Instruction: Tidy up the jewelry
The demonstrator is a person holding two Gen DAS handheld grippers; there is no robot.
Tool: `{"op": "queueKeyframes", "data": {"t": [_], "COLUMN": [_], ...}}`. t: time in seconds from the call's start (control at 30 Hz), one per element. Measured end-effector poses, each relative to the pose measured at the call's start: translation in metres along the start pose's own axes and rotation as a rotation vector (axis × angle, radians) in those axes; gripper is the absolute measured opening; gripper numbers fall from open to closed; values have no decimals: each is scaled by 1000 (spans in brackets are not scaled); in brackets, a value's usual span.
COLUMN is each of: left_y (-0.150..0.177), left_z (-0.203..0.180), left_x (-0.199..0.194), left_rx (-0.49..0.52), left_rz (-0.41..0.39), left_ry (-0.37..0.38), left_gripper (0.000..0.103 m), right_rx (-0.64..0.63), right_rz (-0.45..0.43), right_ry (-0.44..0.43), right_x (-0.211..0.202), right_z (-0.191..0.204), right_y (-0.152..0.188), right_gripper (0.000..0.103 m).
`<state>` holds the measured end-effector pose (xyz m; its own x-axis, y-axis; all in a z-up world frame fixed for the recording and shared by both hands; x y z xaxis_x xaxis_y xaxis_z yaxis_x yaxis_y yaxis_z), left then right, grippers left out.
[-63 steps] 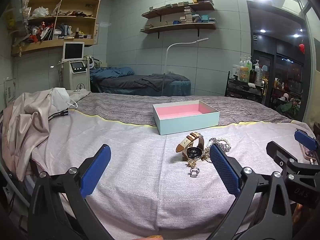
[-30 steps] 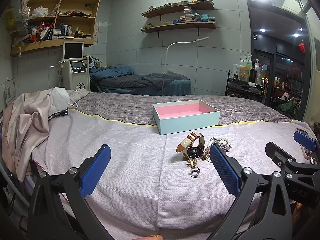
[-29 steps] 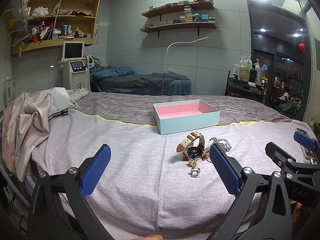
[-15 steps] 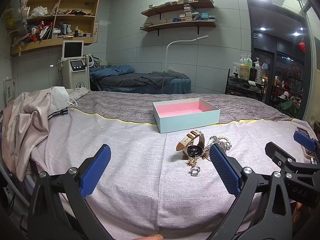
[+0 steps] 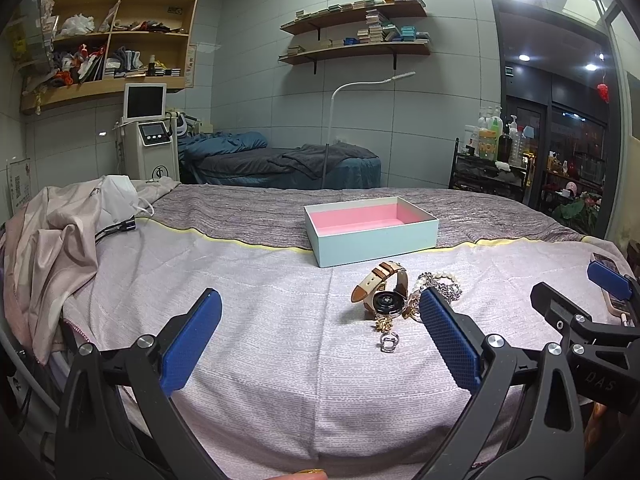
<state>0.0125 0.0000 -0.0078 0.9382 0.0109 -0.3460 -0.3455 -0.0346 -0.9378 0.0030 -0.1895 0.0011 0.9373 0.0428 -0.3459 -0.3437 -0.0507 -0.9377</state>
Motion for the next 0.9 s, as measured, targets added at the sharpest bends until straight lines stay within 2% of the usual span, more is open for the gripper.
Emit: {"op": "queueKeyframes", "data": {"t": [0.53,0.9], "left_y": [1,2], "left_z": [-1,-2], "left_x": [3,11], "left_rx": [1,0], "left_rz": [13,50], "left_ry": [7,40], "left_gripper": [97,97], "right_rx": [-1,-4], "right_rz": [12,31], "right_ry": [0,-3], "right_x": [1,6], "right_z": [1,2], "right_y": [0,2], "right_gripper": [97,97]}}
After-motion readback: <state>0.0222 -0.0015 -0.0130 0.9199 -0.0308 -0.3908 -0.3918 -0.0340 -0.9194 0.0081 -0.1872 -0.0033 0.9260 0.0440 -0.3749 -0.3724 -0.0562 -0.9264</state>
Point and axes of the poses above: each gripper's, at about its wrist camera, not at the fingertips, and x roughly the way its jaws point, z to its left, y to its underside, the point moved 1 cm from there along x, roughly the way its jaws point, and after that the axes turned 1 degree about -y, right-handed, at the moved point
